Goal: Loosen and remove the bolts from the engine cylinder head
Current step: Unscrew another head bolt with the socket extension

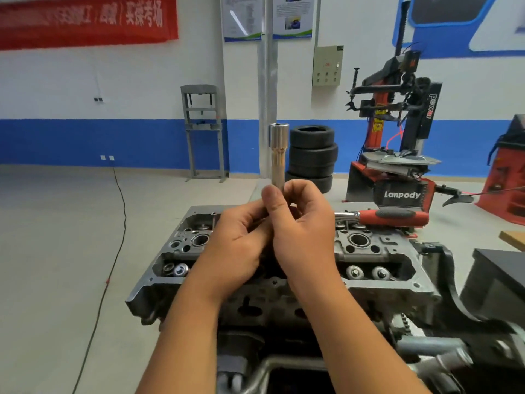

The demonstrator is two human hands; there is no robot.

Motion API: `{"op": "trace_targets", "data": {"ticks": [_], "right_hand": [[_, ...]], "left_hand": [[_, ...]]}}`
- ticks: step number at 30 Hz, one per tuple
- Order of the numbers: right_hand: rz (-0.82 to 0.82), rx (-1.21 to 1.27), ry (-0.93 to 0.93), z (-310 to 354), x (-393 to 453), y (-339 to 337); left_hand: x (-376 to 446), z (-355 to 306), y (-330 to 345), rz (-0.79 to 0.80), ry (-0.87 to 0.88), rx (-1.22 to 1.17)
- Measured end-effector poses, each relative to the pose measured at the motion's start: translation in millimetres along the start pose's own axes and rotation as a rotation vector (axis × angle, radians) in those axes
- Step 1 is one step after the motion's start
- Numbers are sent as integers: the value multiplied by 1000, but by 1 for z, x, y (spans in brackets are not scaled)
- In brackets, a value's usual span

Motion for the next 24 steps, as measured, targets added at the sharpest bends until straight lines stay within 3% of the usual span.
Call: {"op": "trace_targets", "data": {"ticks": [3,5,10,15,19,24], "right_hand": [[29,-41,25,1,-1,0],[89,-24,53,0,-1,1],[164,189,189,-4,-1,7],[77,236,163,0,2,5],[59,141,132,1,2,6],[79,261,173,-1,1,5]], "left_hand": [[-4,-2,2,-39,14,24],[-8,-3,-1,-153,45,56],[-8,1,-7,-376,47,118],[-9,0,-4,-373,77,170],[-8,-1,1,-137,58,27],[-7,-3,1,-296,85,129]]}}
Point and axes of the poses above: each hand's wrist, its own x-axis towards the middle knuckle, its own y-axis out of the palm, z = x × y, the point moved 4 cm from there along x, towards the middle knuckle, and after that the axes turned 12 degrees about x, right-handed, at the moved point
